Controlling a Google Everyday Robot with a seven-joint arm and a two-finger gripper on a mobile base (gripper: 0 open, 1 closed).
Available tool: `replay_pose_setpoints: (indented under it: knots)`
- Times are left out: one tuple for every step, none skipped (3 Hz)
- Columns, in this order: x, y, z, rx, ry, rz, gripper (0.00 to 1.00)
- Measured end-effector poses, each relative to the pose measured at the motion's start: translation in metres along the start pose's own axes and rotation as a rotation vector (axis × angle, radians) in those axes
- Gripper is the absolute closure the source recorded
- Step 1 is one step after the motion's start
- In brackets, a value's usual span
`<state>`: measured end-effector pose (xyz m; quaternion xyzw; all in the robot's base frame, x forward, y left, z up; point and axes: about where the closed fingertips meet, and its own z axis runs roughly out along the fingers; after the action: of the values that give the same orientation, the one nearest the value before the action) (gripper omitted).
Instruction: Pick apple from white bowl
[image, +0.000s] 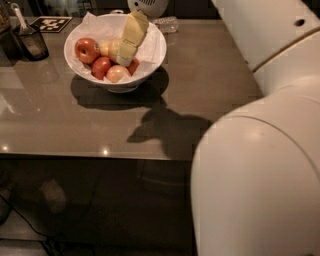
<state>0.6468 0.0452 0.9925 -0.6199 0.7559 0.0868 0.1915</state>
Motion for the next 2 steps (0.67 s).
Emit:
replay_pose_setpoints:
  knots:
    - [-0.0581, -0.0293, 0.0379, 0.022, -0.069, -0.007, 0.00]
    - [-0.0627, -0.0325, 0.0416, 0.031, -0.082, -0.007, 0.00]
